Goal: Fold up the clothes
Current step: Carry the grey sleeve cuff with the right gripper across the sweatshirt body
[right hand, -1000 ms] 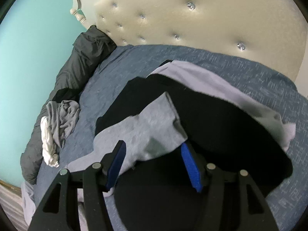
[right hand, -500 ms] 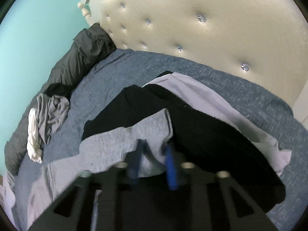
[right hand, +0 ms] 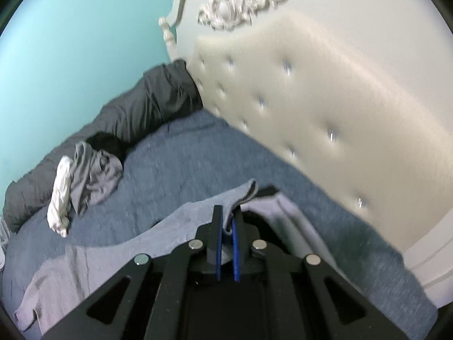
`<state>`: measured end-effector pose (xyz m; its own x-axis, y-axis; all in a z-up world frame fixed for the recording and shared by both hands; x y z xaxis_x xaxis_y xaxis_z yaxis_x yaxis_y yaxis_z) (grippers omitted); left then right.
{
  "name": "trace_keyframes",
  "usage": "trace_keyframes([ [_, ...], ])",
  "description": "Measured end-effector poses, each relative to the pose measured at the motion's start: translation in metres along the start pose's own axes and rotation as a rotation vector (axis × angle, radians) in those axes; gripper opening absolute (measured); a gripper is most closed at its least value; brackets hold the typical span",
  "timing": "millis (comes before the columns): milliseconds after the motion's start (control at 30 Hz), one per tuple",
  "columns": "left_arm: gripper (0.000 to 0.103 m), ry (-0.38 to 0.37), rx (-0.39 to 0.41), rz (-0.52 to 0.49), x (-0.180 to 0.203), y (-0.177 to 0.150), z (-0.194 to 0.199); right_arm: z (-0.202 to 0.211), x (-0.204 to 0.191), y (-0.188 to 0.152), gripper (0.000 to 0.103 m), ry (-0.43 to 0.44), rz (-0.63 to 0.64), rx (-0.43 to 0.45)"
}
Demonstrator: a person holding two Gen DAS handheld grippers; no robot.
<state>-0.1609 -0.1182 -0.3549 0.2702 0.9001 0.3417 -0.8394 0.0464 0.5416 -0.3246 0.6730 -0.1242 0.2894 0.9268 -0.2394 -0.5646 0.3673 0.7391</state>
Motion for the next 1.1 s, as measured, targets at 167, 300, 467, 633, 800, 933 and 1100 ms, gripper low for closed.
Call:
trace_keyframes([
  [167, 0.082, -0.005, -0.003, -0.007, 0.0, 0.001, 0.0, 0.011, -0.013, 0.017, 0.005, 0.0, 0.022, 0.03],
  [300, 0.082, -0.009, 0.005, 0.0, -0.003, 0.002, 0.004, 0.018, -0.023, 0.026, 0.005, 0.0, 0.042, 0.045],
  [467, 0.082, -0.021, 0.006, 0.003, -0.003, 0.002, 0.007, 0.027, -0.051, 0.032, 0.005, 0.053, 0.067, 0.044],
  [633, 0.082, -0.034, 0.019, -0.005, -0.002, 0.001, 0.017, 0.044, -0.097, 0.037, 0.005, 0.11, 0.118, 0.056],
  [800, 0.082, -0.043, 0.028, -0.013, -0.006, -0.002, 0.027, 0.071, -0.167, 0.037, 0.005, 0.216, 0.175, 0.05],
  [933, 0.082, -0.049, 0.046, -0.011, -0.01, -0.004, 0.04, 0.097, -0.242, 0.027, 0.005, 0.333, 0.241, 0.03],
  [1100, 0.082, -0.054, 0.072, -0.019, -0.014, -0.008, 0.059, 0.134, -0.354, -0.006, 0.005, 0.516, 0.344, -0.013],
])
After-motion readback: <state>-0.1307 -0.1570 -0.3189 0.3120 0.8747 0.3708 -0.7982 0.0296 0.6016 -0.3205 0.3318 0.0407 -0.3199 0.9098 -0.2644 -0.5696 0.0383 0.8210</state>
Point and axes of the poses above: each gripper's, at about its wrist camera, not at the fingertips, and z roughly against the way its jaws point, x to its right, y to its top, the point moved 3 cm from there along -z, roughly the way its jaws point, and after that the axes turned 1 degree about -z, right-handed, at the moved point
